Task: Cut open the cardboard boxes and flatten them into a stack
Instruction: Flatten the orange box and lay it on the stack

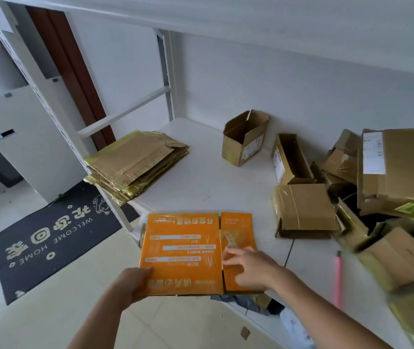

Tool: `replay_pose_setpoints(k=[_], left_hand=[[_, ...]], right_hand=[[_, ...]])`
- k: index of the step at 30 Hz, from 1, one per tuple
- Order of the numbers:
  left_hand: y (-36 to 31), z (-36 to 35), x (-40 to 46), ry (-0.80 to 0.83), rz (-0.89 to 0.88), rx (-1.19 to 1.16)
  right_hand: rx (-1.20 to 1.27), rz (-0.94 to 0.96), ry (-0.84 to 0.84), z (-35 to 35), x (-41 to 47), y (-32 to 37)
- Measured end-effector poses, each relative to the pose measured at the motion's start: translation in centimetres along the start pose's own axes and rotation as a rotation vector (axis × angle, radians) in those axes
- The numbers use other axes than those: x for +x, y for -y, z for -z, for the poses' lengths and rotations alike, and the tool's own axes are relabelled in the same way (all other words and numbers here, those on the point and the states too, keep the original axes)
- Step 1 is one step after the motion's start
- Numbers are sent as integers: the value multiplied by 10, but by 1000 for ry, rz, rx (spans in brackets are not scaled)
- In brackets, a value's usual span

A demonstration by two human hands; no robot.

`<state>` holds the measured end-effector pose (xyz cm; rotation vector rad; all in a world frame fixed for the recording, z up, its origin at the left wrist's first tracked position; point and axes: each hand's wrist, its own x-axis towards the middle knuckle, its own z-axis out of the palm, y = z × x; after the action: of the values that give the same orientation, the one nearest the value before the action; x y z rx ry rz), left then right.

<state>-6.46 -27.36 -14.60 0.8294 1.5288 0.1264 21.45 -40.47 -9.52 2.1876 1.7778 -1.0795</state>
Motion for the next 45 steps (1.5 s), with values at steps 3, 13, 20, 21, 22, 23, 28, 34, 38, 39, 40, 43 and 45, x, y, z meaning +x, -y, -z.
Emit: replay_pose_setpoints(k=[3, 13, 20, 21, 22, 23, 28, 34, 38, 39, 40, 43, 45], left_hand=[[3, -16, 5, -126, 50, 31], [-37, -24, 13, -95, -108, 69], [-30, -33, 12, -103, 16, -84], [-31, -30, 11, -89, 6, -90], [-32, -27, 11, -67, -18, -95], [-36, -25, 10, -47, -54, -93], [-47, -29, -7, -63, -198, -104], [-53, -28, -34, -124, -222, -222], [-74, -12, -46, -167, -238, -440], [-79, -7, -49, -190, -236, -495], [-84, -5, -52, -207, -242, -543], [-94, 2, -57, -202, -247, -668], [-100, 9, -53, -203, -229, -738]], right_hand=[[66, 4, -286, -10, 26, 4], [-184, -60, -19, -41, 68, -11], [-166, -27, -18, -38, 67, -12], [-165, -25, -14, -39, 67, -12], [-163, -27, -19, -41, 68, -13], [-158, -31, -42, -42, 69, -14], [-139, -48, -96, -45, 68, -16], [-12, -15, -242, -31, 57, -14], [216, -106, -610, -17, 47, 10], [288, -102, -666, -11, 48, 18], [346, -77, -736, -3, 51, 26], [531, 24, -977, 25, 64, 52], [745, 34, -935, 44, 69, 74]])
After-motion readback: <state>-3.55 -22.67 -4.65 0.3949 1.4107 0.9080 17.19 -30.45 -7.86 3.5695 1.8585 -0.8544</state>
